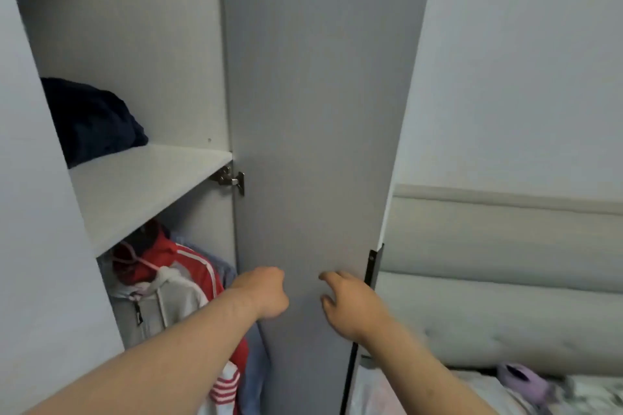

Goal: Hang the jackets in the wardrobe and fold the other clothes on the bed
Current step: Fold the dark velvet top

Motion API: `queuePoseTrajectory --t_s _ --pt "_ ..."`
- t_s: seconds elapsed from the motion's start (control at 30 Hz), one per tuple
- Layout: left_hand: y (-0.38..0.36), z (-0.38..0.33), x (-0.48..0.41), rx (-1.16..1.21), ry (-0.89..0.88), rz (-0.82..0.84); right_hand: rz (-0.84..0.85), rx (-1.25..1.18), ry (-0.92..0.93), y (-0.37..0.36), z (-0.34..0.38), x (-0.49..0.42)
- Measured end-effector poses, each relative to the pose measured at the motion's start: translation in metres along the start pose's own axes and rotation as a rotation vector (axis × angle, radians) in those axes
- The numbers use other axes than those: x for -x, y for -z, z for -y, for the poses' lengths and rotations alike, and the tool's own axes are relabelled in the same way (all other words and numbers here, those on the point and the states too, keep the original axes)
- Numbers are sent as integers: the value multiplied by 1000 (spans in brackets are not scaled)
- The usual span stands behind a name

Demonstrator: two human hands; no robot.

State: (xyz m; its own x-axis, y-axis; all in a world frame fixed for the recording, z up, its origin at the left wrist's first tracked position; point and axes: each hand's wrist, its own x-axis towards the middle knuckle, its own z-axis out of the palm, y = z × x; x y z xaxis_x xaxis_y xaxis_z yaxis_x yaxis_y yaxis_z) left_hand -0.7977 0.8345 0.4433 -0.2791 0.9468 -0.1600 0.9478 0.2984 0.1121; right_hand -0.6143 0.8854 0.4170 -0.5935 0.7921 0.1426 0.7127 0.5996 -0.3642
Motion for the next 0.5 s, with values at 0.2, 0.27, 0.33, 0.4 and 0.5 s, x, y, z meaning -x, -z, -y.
queuePoseTrajectory --t_s 0.2,0.27,0.33,0.4,0.5 --pt "-64 -45 17 97 -215 148 14 6 -197 -8 -58 98" --pt "-78 -63 22 154 -302 198 -16 -9 -262 -10 -77 125" --pt "-89 -82 28 222 -409 265 -53 -52 -341 -11 -95 151" --pt "-99 -101 32 250 -510 291 -87 -96 -428 -13 -113 178" --pt "-115 -129 32 300 -591 288 -103 -113 -555 -13 -139 214"
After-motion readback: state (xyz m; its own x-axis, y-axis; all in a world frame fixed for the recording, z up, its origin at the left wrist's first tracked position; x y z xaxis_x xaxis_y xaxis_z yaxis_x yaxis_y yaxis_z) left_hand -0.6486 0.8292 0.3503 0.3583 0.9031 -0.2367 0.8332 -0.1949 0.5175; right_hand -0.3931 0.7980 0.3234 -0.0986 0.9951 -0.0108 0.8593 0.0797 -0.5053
